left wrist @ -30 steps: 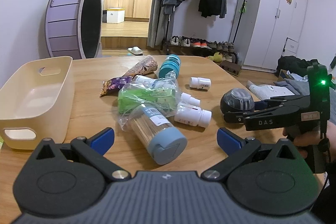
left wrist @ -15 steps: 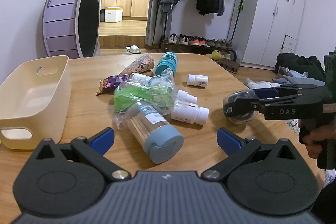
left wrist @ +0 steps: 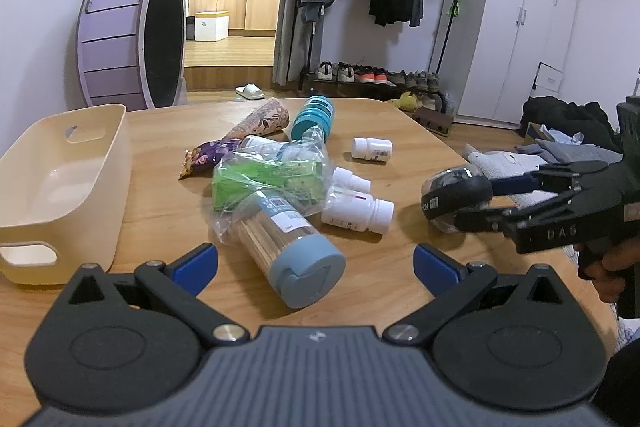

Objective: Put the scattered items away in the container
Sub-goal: 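Lift the power ball with the right gripper and carry it toward the basket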

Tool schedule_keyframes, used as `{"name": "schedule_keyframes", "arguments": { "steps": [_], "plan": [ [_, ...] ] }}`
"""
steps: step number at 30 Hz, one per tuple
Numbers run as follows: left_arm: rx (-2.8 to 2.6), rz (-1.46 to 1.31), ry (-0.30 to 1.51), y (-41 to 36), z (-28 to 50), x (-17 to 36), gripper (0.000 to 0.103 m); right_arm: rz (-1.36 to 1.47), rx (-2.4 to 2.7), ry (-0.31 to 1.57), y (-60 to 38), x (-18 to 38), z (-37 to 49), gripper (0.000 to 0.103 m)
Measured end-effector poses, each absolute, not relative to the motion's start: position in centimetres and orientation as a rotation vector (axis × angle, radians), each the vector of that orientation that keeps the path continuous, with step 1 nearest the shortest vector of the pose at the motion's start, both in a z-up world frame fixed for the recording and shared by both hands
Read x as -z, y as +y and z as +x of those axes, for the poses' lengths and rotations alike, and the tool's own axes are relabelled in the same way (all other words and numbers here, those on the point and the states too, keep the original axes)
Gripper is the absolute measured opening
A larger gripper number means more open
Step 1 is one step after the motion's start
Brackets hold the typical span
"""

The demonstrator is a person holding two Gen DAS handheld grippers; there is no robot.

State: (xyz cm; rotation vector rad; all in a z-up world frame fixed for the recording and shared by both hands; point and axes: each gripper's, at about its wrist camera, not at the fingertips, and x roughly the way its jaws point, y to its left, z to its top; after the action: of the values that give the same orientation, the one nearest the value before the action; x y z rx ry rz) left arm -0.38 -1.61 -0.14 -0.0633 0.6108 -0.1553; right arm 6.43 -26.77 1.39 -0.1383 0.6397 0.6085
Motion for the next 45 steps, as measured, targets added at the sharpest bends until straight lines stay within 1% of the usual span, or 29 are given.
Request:
{"name": "schedule_keyframes", "arguments": {
  "steps": [2,4,8,14,16,17,18,26,36,38,39,40,45],
  "plan": [
    [0.156,-0.062,0.61,-1.6,-0.4,0.1,0.103,-0.146,-0.617,0.657,-26.7,-1.2,6.3,0.078],
    [0.155,-0.064,0.609,-1.6,-0.4,0.1,0.103,-0.123,-0.606,0.624,-27.1,-1.6,6.0,0.078],
    [0.158,-0.062,0.609,-1.9,-0.3,0.1,0.103,0.0,-0.585,0.575,-28.7,-2.5,6.6,0.078],
    [0.156,-0.057,0.606,-2.0,-0.4,0.1,0.103,0.085,-0.584,0.693,-28.5,-1.2,9.4,0.078],
    [0.153,-0.06,0.607,-1.9,-0.3,0.1,0.103,0.083,-0.579,0.705,-28.1,-0.9,9.9,0.078],
    [0.152,-0.06,0.607,-1.8,-0.3,0.1,0.103,0.079,-0.577,0.708,-28.1,-0.8,10.1,0.076],
    [0.152,-0.061,0.606,-1.8,-0.3,0.1,0.103,0.075,-0.567,0.709,-28.0,-0.8,9.9,0.07],
    [0.158,-0.062,0.609,-1.8,-0.3,0.0,0.103,-0.038,-0.578,0.671,-28.1,-1.3,6.6,0.07],
    [0.22,-0.054,0.604,-2.5,-0.5,0.2,0.103,-0.135,-0.604,0.649,-27.1,-0.6,4.9,0.072],
    [0.234,-0.051,0.602,-2.7,-0.6,0.2,0.103,-0.128,-0.606,0.63,-27.5,-0.7,4.6,0.075],
    [0.24,-0.047,0.602,-2.8,-0.7,0.2,0.103,-0.128,-0.598,0.621,-27.6,-0.8,4.6,0.079],
    [0.244,-0.045,0.602,-3.0,-0.7,0.1,0.103,-0.126,-0.597,0.617,-27.7,-0.7,4.6,0.08],
    [0.251,-0.036,0.605,-3.1,-0.8,0.3,0.103,-0.12,-0.601,0.618,-27.6,-0.3,4.8,0.081]
  ]
}}
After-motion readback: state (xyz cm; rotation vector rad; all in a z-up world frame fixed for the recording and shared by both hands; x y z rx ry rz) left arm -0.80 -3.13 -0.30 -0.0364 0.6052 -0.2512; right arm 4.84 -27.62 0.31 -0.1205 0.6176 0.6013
